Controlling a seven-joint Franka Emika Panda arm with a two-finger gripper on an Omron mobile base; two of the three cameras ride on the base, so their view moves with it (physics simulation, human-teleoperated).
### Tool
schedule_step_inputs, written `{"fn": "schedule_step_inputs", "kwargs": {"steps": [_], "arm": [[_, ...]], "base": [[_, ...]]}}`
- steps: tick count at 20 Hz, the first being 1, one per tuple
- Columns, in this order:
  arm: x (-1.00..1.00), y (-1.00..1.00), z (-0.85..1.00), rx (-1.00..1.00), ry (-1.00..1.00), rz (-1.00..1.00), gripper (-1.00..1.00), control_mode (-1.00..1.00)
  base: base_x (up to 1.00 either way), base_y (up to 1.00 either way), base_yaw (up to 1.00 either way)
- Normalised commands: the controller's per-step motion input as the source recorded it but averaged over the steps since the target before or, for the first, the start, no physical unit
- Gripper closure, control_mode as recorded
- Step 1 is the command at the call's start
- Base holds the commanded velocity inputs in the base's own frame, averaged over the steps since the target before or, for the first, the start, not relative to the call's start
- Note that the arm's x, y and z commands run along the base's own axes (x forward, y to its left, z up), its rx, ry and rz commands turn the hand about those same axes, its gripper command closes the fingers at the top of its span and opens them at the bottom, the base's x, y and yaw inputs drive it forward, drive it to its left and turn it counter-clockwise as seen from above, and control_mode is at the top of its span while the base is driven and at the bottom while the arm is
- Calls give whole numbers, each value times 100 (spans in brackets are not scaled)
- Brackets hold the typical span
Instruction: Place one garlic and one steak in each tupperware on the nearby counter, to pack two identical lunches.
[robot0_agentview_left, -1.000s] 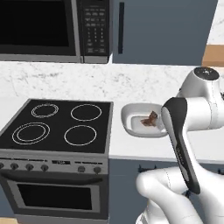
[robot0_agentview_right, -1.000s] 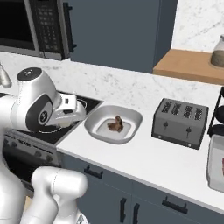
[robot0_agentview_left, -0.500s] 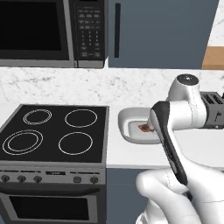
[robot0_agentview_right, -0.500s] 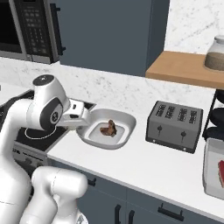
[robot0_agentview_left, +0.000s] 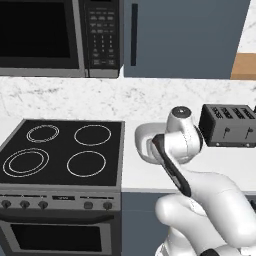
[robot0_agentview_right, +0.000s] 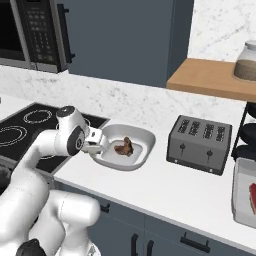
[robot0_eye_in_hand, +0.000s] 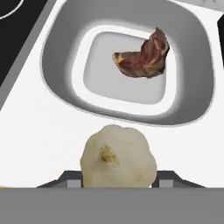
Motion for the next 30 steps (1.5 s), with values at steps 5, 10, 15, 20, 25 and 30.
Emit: {"fn": "schedule_step_inputs", "kwargs": {"steps": [5, 10, 15, 20, 25, 30], "arm": [[100, 0, -38, 0, 15, -5, 100, -100], [68, -5, 21, 0, 27, 0, 100, -100], [38, -1, -25, 0, 14, 0, 100, -100], [45, 0, -88, 5, 0, 0, 100, -100], [52, -6, -42, 4, 0, 0, 100, -100], [45, -35, -6, 2, 0, 0, 100, -100]], "base": [[0, 0, 0], [0, 0, 0], [0, 0, 0], [0, 0, 0], [0, 0, 0], [0, 0, 0]]}}
